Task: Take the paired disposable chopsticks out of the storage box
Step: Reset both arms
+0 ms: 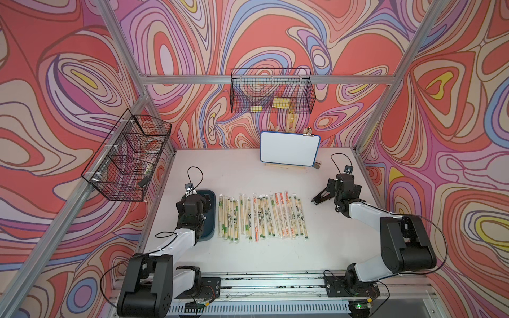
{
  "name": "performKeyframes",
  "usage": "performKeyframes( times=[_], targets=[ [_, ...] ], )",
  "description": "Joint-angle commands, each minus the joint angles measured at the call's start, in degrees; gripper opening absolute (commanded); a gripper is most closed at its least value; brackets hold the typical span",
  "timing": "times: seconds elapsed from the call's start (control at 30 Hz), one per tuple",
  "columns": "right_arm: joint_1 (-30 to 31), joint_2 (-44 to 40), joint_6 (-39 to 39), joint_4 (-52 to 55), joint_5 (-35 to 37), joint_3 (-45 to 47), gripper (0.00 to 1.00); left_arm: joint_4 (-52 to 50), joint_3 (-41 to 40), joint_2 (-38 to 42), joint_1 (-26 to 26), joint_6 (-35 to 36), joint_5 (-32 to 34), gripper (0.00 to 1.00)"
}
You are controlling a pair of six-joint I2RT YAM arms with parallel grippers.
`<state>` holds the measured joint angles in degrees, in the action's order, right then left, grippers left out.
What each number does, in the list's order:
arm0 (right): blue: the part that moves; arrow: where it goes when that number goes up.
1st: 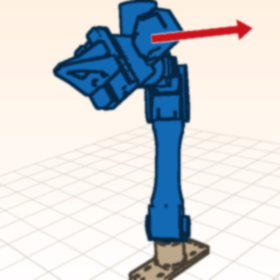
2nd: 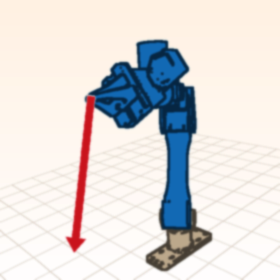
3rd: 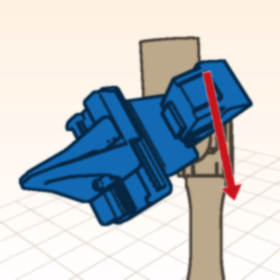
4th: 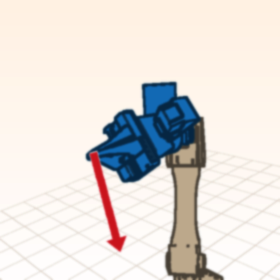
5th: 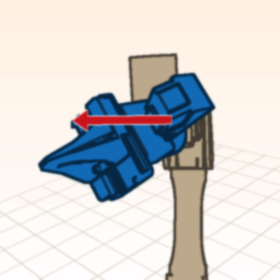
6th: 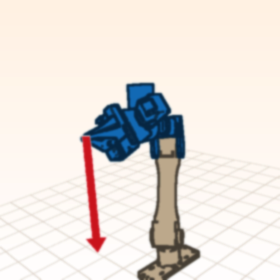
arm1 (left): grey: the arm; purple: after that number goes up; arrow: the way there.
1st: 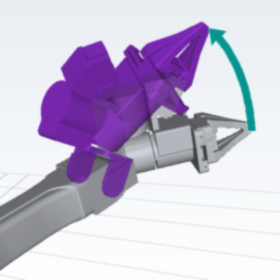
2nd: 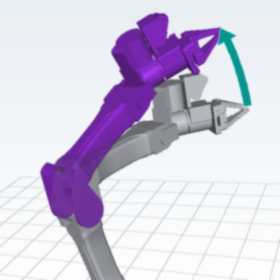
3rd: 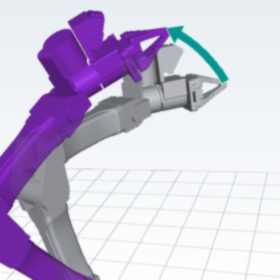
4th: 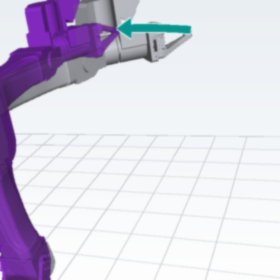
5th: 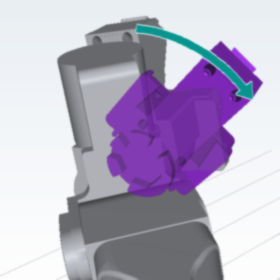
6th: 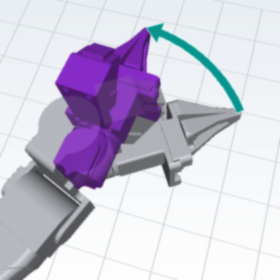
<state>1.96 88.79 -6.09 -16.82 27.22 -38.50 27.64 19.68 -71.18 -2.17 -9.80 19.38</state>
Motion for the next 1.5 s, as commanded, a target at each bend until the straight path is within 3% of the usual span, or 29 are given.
performKeyframes(
  times=[0.0, 0.23, 0.37, 0.57, 0.7, 0.77, 0.9, 1.47],
  targets=[
    [-0.61, 2.48, 3.96, -14.66, -4.71, 3.90, 0.98, 15.89, -2.39, -3.12, 0.59, 1.19, -0.78, 1.00],
    [-1.35, 3.07, 8.27, -18.10, -11.71, 4.62, 0.98, 22.55, -3.22, -7.59, 2.43, 1.09, -1.94, 1.00],
    [-1.34, 0.51, 3.55, -20.29, -16.92, 7.30, 0.98, 23.74, -1.86, -10.69, 2.61, 3.54, -7.31, 1.00],
    [-1.26, 8.69, 5.65, -45.08, -22.63, 14.93, 0.98, 28.55, -2.66, -14.68, 2.61, 4.86, -11.38, 1.00],
    [-1.25, 8.20, 6.92, -39.30, -26.56, 12.76, 0.98, 28.49, -1.52, -16.27, 2.61, 6.18, -14.25, 1.00],
    [-1.43, 8.61, 5.48, -37.04, -24.90, 11.22, 0.98, 28.25, -0.95, -16.74, 2.60, 6.56, -14.98, 1.00],
    [-2.04, 8.43, 4.92, -35.73, -25.69, 10.86, 0.98, 21.07, 2.62, -16.78, 2.53, 8.56, -19.81, 1.00],
    [-2.05, 8.46, 5.12, -36.13, -25.48, 10.97, 0.98, 22.10, 2.28, -16.90, 2.53, 8.30, -19.68, 1.00]
  ],
)
